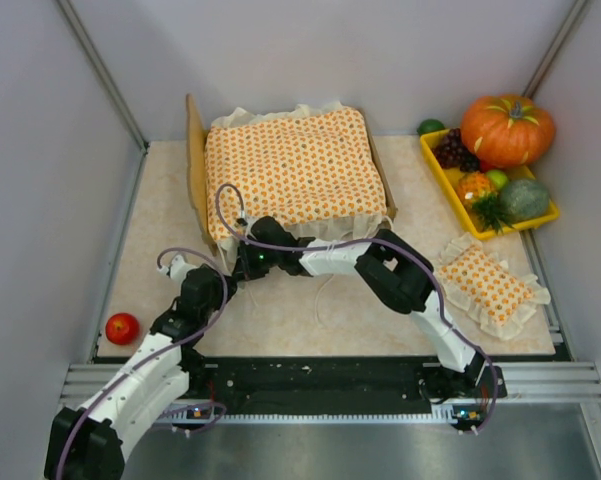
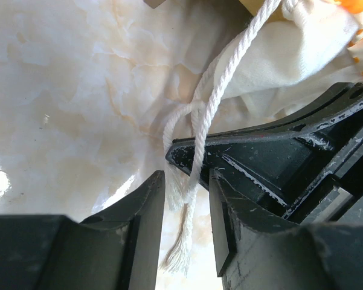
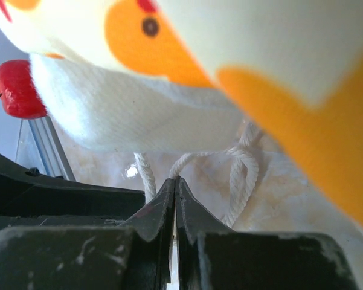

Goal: Set up the pet bed

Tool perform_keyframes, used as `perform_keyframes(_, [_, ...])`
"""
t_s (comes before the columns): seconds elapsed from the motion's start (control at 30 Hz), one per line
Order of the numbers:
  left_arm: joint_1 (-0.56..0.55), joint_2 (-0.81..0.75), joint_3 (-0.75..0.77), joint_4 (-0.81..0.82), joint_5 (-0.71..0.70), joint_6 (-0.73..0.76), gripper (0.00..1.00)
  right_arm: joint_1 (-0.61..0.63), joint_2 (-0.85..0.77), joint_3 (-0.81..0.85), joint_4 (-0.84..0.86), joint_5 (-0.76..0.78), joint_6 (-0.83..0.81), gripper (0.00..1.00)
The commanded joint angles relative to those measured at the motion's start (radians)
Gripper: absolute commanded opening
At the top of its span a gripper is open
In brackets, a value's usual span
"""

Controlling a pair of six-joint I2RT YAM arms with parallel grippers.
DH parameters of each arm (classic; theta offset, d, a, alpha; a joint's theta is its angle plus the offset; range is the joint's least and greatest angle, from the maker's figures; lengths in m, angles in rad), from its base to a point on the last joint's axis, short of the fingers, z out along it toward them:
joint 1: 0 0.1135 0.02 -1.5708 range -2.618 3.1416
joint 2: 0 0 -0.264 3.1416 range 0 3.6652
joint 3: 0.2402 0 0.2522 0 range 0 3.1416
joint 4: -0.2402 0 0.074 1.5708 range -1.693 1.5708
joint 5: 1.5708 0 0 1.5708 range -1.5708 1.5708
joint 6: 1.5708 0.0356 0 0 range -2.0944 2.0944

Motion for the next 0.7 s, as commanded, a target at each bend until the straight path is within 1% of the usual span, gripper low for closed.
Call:
perform_keyframes(0.0, [-0.004,-0.033,-0.061,0.042,0.034,-0.026,0.36,-0.021,0.027,-0.04,-0.073,-0.085,0.132,0.0])
perform_keyframes(0.13, [-0.004,-0.047,-0.066,0.02,0.033,-0.034,0.34,-0.021,0.031,-0.037,-0.07,-0.091,0.139,0.0])
perform_keyframes(0.23, [-0.004,-0.067,-0.069,-0.012,0.024,-0.04,0.37,-0.023,0.037,-0.031,-0.073,-0.095,0.142,0.0])
perform_keyframes(0.3, [-0.004,-0.085,-0.07,-0.035,0.016,-0.049,0.36,-0.023,0.04,-0.029,-0.073,-0.099,0.145,0.0])
perform_keyframes(0.43, [-0.004,-0.116,-0.072,-0.093,0.008,-0.072,0.31,-0.024,0.042,-0.025,-0.076,-0.101,0.149,0.0])
perform_keyframes(0.5, [-0.004,-0.139,-0.075,-0.136,0.002,-0.086,0.3,-0.024,0.042,-0.023,-0.079,-0.099,0.147,0.0])
perform_keyframes(0.53, [-0.004,-0.145,-0.08,-0.147,-0.004,-0.096,0.31,-0.024,0.043,-0.022,-0.079,-0.099,0.149,0.0])
perform_keyframes(0.63, [-0.004,-0.176,-0.093,-0.171,-0.007,-0.11,0.39,-0.024,0.043,-0.022,-0.081,-0.098,0.149,0.0])
perform_keyframes(0.67, [-0.004,-0.183,-0.098,-0.168,-0.005,-0.112,0.41,-0.024,0.045,-0.022,-0.081,-0.101,0.146,0.0])
